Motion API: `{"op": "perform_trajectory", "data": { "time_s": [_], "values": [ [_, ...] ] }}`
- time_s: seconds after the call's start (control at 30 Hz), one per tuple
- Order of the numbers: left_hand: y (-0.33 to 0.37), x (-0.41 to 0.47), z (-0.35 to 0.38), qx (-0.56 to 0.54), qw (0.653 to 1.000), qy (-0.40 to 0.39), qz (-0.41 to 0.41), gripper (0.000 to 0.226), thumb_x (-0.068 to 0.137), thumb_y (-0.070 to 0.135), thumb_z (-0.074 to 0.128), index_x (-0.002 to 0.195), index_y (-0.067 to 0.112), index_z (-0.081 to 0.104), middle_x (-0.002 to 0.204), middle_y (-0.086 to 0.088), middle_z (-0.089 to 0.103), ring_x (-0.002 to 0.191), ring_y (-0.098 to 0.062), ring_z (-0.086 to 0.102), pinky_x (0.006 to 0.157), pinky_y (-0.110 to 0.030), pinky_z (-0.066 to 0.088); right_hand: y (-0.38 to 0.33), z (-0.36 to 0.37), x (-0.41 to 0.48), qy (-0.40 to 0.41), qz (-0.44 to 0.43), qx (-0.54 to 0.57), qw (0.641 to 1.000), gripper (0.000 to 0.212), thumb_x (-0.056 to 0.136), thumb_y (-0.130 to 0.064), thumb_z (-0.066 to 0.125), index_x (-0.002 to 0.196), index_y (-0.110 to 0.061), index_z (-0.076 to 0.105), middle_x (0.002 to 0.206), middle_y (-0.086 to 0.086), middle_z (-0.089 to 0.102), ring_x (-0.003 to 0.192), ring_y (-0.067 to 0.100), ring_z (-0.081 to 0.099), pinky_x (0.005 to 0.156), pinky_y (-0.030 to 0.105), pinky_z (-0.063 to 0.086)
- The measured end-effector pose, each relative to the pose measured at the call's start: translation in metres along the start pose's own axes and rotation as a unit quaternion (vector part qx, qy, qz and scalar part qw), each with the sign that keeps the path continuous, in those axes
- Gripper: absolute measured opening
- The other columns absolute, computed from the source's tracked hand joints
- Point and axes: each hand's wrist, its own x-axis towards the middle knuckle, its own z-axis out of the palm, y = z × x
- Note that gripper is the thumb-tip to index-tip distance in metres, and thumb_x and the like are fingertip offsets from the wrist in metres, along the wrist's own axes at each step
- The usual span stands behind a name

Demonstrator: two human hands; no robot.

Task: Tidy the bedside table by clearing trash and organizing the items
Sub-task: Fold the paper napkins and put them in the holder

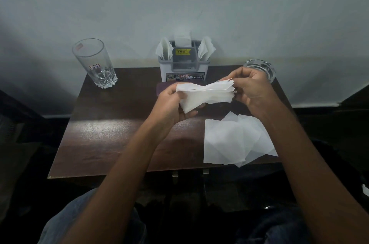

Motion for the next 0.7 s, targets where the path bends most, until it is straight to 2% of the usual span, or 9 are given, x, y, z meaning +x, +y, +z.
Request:
{"op": "perform_trajectory", "data": {
  "time_s": [0.07,0.17,0.23,0.33,0.4,0.47,0.57,0.63,0.7],
  "values": [
    [0.004,-0.002,0.001,-0.032,0.999,0.009,-0.021,0.033,0.091,0.009,0.031,0.091,0.014,0.064,0.104,-0.012,0.066,0.075,-0.021,0.067,0.049,-0.023,0.054,0.0,0.001,0.0,0.01,-0.009,-0.001,1.0,0.03,0.081,0.015,0.049,0.064,-0.01,0.055,0.081,0.013,0.067,0.075,0.026,0.064,0.06,0.032,0.054],
    [0.006,-0.002,0.0,-0.03,0.999,0.018,-0.03,0.043,0.095,0.027,0.028,0.089,0.01,0.067,0.105,-0.013,0.066,0.079,-0.021,0.064,0.052,-0.025,0.055,0.001,0.002,-0.001,0.024,-0.016,0.004,1.0,0.03,0.08,0.016,0.048,0.064,-0.009,0.054,0.075,0.008,0.065,0.065,0.019,0.061,0.053,0.027,0.053],
    [0.004,-0.002,-0.001,-0.01,0.999,0.04,-0.014,0.038,0.096,0.032,0.038,0.09,0.009,0.068,0.104,-0.013,0.067,0.08,-0.021,0.065,0.054,-0.026,0.056,0.0,0.004,-0.002,0.025,-0.016,0.016,0.999,0.029,0.081,0.015,0.044,0.066,-0.007,0.055,0.074,0.009,0.065,0.061,0.018,0.058,0.052,0.026,0.052],
    [-0.001,-0.004,0.001,0.039,0.997,0.05,0.042,0.01,0.088,0.008,0.057,0.092,0.008,0.065,0.107,-0.012,0.064,0.09,-0.022,0.064,0.056,-0.025,0.059,-0.002,0.007,-0.003,0.025,0.011,0.063,0.998,0.021,0.087,0.004,0.042,0.075,-0.007,0.056,0.077,0.013,0.064,0.065,0.021,0.057,0.055,0.028,0.047],
    [-0.004,-0.004,0.0,0.075,0.993,0.054,0.066,0.015,0.086,-0.002,0.057,0.096,0.008,0.064,0.112,-0.011,0.061,0.098,-0.023,0.062,0.06,-0.027,0.06,-0.003,0.008,-0.003,0.012,0.043,0.078,0.996,0.012,0.092,-0.011,0.048,0.085,-0.007,0.058,0.082,0.015,0.065,0.069,0.023,0.059,0.058,0.029,0.047],
    [-0.005,-0.004,0.0,0.086,0.992,0.059,0.077,0.018,0.085,-0.004,0.058,0.098,0.007,0.064,0.111,-0.01,0.061,0.096,-0.021,0.062,0.062,-0.028,0.06,-0.002,0.007,-0.002,-0.028,0.074,0.06,0.995,0.013,0.09,-0.021,0.055,0.096,-0.009,0.058,0.088,0.014,0.064,0.074,0.023,0.061,0.063,0.032,0.052],
    [-0.004,-0.004,-0.002,0.09,0.99,0.058,0.094,0.018,0.084,-0.005,0.06,0.091,0.011,0.064,0.103,-0.009,0.063,0.087,-0.017,0.064,0.059,-0.025,0.059,0.001,0.005,-0.004,-0.095,0.091,-0.025,0.991,0.021,0.083,-0.007,0.064,0.103,-0.011,0.058,0.094,0.007,0.059,0.079,0.023,0.062,0.062,0.033,0.056],
    [-0.004,-0.002,-0.003,0.108,0.985,0.064,0.12,0.02,0.083,-0.007,0.06,0.086,0.013,0.064,0.096,-0.008,0.064,0.081,-0.014,0.064,0.056,-0.022,0.057,0.001,0.005,-0.006,-0.094,0.083,-0.056,0.991,0.029,0.078,0.008,0.062,0.102,-0.01,0.059,0.093,0.008,0.058,0.072,0.022,0.062,0.054,0.027,0.055],
    [-0.004,0.001,-0.004,0.143,0.973,0.09,0.158,0.022,0.081,-0.007,0.061,0.081,0.015,0.064,0.089,-0.009,0.066,0.074,-0.013,0.062,0.055,-0.019,0.054,0.0,0.006,-0.007,-0.067,0.063,-0.046,0.995,0.028,0.076,0.014,0.061,0.092,-0.009,0.06,0.085,0.007,0.061,0.06,0.018,0.062,0.05,0.023,0.052]
  ]
}}
